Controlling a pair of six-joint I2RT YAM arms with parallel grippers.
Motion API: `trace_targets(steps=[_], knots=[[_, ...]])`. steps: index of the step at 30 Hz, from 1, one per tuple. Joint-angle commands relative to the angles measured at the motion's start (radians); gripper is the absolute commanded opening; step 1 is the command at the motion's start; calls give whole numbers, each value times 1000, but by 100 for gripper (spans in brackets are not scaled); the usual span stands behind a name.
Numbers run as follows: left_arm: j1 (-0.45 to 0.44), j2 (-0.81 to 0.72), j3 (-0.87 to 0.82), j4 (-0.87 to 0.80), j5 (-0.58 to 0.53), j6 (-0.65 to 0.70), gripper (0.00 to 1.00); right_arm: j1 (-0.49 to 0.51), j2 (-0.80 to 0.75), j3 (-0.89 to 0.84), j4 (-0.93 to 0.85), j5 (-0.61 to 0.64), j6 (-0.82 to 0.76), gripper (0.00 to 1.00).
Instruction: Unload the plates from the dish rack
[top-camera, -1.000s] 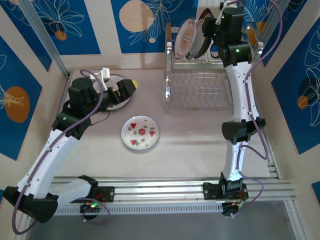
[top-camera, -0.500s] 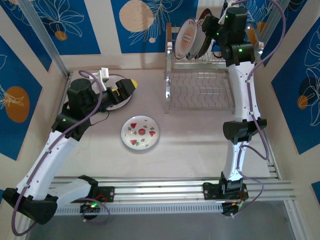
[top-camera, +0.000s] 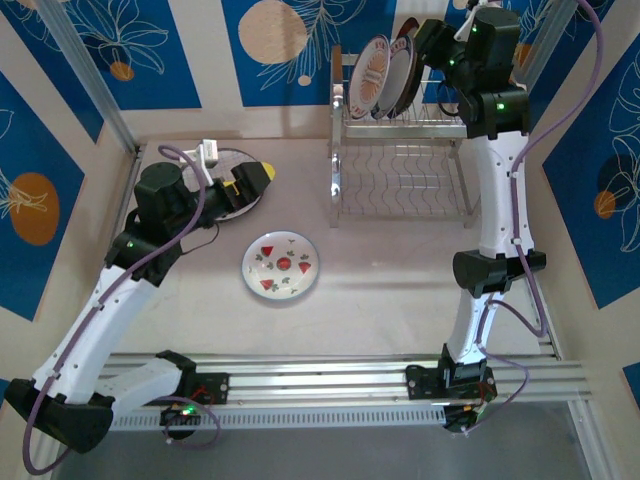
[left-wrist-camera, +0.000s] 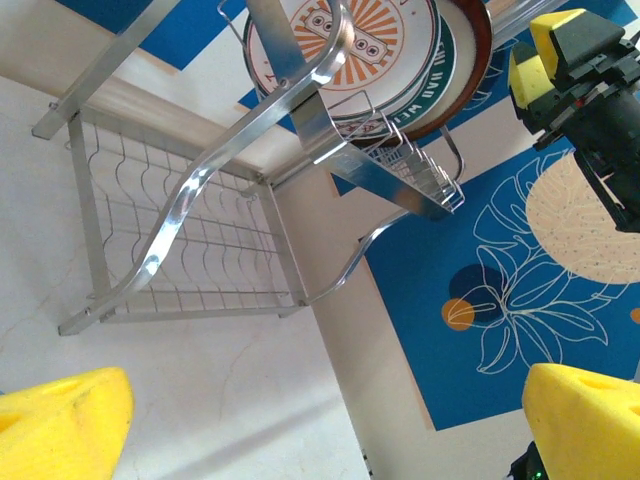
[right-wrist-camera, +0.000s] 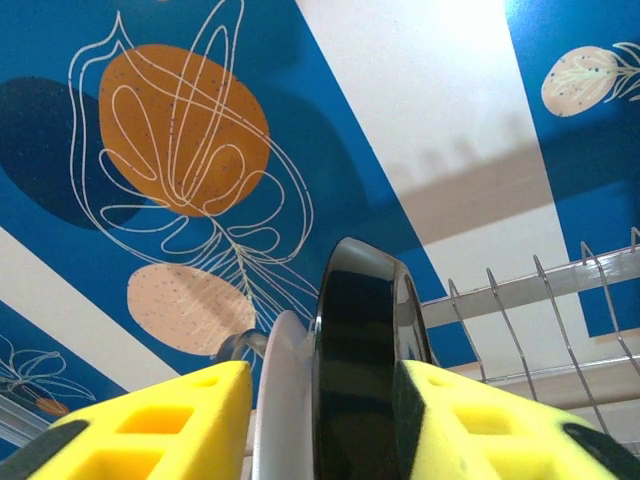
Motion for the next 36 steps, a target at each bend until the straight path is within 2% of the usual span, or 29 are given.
trace_targets(steps=[1,7,10,18,22,30,34,36], knots=[[11,-20,-6,44,35,-12,99,-4,-4,2,-27,3,-17,48],[12,-29,-10,44,39,-19,99,-2,-7,-3,-69,18,-21,55],[12,-35,-6,41,42,-19,99,-4,-14,-12,-82,2,-22,48],[12,-55,-15,40,46,-19,99,-6,-10,-6,-145,-59,-7,50],[14,-76,-40,51,46,-28,99,-6,-13,-10,-168,-56,-10,46],[14,-97,-68,58,51,-37,100,-1,-16,-29,-175,-61,-22,44],[14,-101,-76,68,56,-43,100,1,-17,-35,-182,-38,-35,34],[15,-105,-75,69,56,-44,100,1,-23,-39,-177,-31,-43,33]])
